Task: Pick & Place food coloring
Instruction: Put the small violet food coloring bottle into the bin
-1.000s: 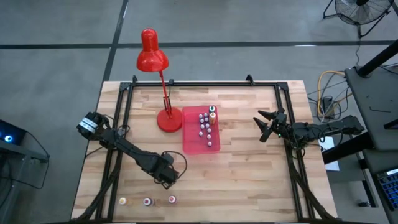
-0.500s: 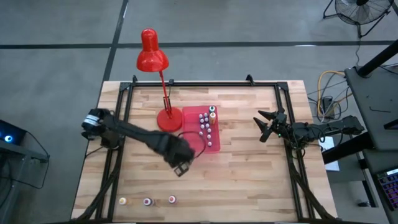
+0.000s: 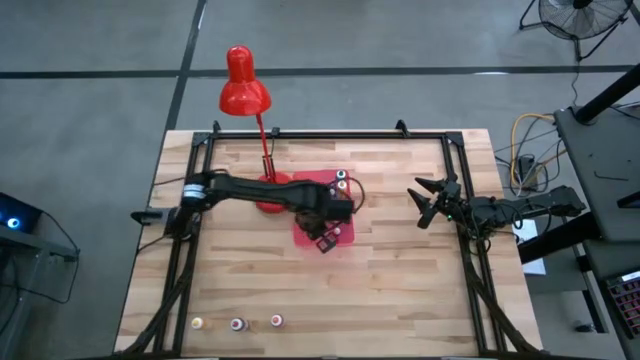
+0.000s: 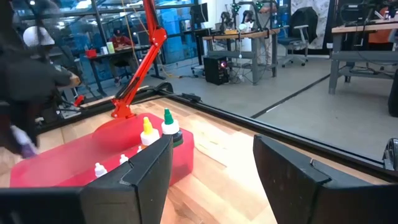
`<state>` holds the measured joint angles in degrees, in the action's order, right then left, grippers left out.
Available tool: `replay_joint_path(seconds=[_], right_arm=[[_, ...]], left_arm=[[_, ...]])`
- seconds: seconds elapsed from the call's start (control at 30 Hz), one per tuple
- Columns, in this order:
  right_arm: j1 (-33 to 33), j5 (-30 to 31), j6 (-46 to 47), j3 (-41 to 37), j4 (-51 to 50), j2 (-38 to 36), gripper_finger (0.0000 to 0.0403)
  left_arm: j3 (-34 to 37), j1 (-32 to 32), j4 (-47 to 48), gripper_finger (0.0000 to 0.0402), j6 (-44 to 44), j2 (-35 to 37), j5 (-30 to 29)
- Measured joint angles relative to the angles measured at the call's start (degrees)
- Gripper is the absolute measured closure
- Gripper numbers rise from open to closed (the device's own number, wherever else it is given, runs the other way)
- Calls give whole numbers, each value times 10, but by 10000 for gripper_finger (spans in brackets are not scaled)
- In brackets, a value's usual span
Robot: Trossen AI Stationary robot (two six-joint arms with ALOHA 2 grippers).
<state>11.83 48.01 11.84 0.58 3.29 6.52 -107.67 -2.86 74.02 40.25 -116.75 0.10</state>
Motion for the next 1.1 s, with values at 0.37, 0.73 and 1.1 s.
replay_joint_path(seconds=[0.37,0.73,1.1], right_arm=[[0,0,1,0,0,0,188],[0,0,0,0,0,0,188],[0,0,1,0,0,0,188]], left_arm=[[-89,26,-4,354,-19,-123,-1],[-93,33,-31,353,-22,-154,-37],[-66,33,-44,352,-30,-161,-36]])
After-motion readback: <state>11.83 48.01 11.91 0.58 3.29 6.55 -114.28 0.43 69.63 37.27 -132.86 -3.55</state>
